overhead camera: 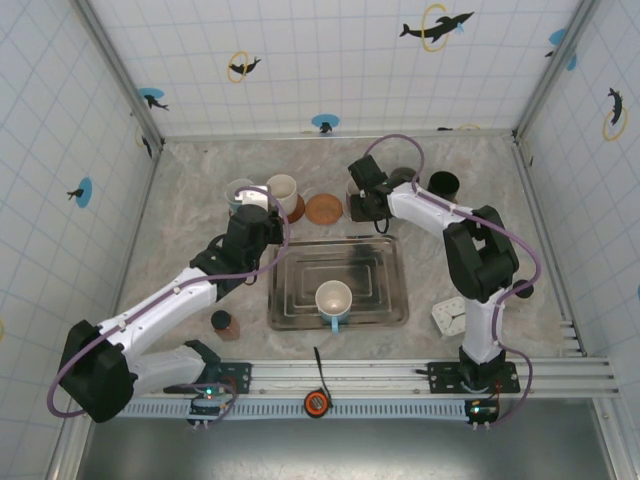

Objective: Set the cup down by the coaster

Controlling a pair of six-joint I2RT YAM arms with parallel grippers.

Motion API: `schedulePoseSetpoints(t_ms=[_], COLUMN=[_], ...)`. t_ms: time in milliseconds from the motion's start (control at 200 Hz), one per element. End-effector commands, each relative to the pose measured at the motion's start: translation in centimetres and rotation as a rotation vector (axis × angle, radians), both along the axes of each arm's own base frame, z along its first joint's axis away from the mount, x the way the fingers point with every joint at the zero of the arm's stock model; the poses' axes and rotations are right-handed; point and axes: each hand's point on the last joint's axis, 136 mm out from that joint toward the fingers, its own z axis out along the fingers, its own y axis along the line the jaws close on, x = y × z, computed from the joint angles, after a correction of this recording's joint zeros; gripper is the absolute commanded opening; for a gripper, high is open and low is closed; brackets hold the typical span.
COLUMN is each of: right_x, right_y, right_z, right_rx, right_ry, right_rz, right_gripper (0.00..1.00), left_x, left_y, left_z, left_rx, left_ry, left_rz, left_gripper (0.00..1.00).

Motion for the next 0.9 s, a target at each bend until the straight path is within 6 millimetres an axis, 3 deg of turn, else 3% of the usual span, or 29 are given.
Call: schedulePoseSetpoints(t_ms=[0, 896], right_x=[1.99, 1.38], right_y=[0.98, 0.46], right_z=[1.45, 1.21], right_rx=[0.038, 0.033], right_ry=[-0.065, -0.051], right_rz=[-0.012, -0.031], right_gripper=[0.0, 0.0], left_x=[0.19, -0.02], left_y=[0.07, 0.3], left_z=[1.31, 1.72], left_rx=[0.018, 0.013], left_ry=[-0.024, -0.033], left_rz=[0.003, 0.006], left_gripper=[0.38, 0.38])
